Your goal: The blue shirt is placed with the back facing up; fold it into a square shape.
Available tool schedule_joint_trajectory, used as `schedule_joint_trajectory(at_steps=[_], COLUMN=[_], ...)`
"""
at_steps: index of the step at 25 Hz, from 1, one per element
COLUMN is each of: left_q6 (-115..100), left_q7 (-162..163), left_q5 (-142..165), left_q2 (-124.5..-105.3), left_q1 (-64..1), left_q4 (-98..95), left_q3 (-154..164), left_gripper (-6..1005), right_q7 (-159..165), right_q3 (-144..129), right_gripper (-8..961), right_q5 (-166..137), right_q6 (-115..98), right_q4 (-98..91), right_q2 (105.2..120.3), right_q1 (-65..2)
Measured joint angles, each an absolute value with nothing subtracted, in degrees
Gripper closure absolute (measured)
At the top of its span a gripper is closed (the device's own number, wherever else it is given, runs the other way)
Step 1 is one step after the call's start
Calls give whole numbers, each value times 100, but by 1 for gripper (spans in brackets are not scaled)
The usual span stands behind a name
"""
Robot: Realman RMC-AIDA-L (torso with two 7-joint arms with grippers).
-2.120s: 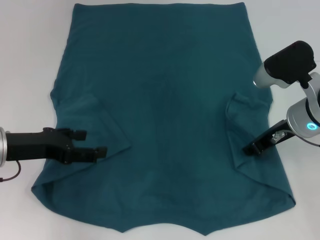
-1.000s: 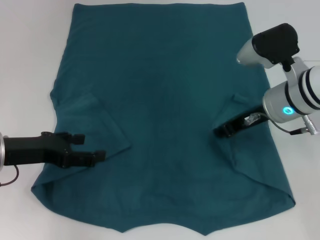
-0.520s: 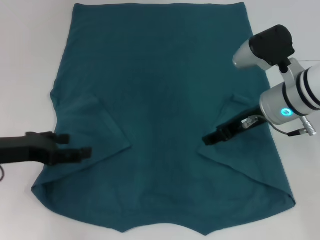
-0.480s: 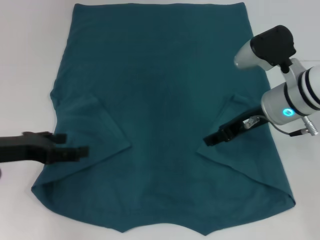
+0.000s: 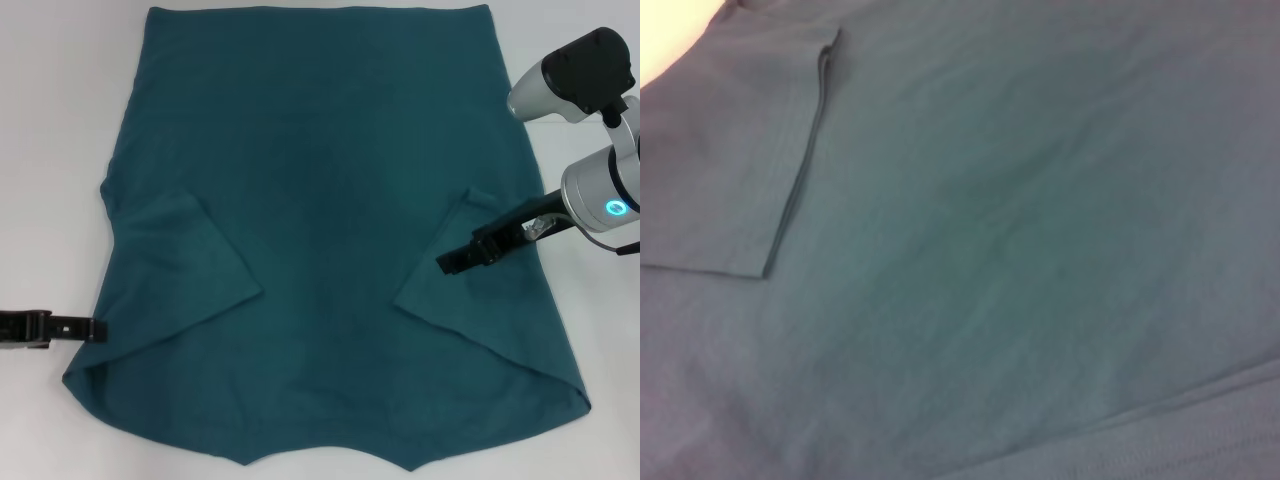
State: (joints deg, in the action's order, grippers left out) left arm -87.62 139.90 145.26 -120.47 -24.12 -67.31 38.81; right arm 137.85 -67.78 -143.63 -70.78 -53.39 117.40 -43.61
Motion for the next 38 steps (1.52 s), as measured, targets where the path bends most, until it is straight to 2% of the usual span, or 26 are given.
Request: schedule_joint_trajectory(at_steps=[5,10,29,38], left_q6=[-8792,-9116,-8926,-8854], left_q7=[14298,14480,14701,14557], left_q5=[14685,14716,15159,15159], left_q2=[-12033,-11942,-11947,-11964], left_q1=[-2442,-2469,-2757,-2743], left_q4=[-6724,-6636,-6154,-6156], left_q3=[3877,3834,3921,3953], left_gripper=[53,53,52,233], right_q7=[13766,13781,13776,13776], right_q3=[-6792,-6760,-6771,-6752], right_gripper=[207,207,208,219], right_q5=[-14375,-14455,-14520,-14520], right_q6=[-7083,-7132,-7190,-7259], right_q4=[-5344,-5381,-5568,-5636], right_q2=[11740,11742,11805,11806], right_q1=[-4374,-4378,-4307,-4202])
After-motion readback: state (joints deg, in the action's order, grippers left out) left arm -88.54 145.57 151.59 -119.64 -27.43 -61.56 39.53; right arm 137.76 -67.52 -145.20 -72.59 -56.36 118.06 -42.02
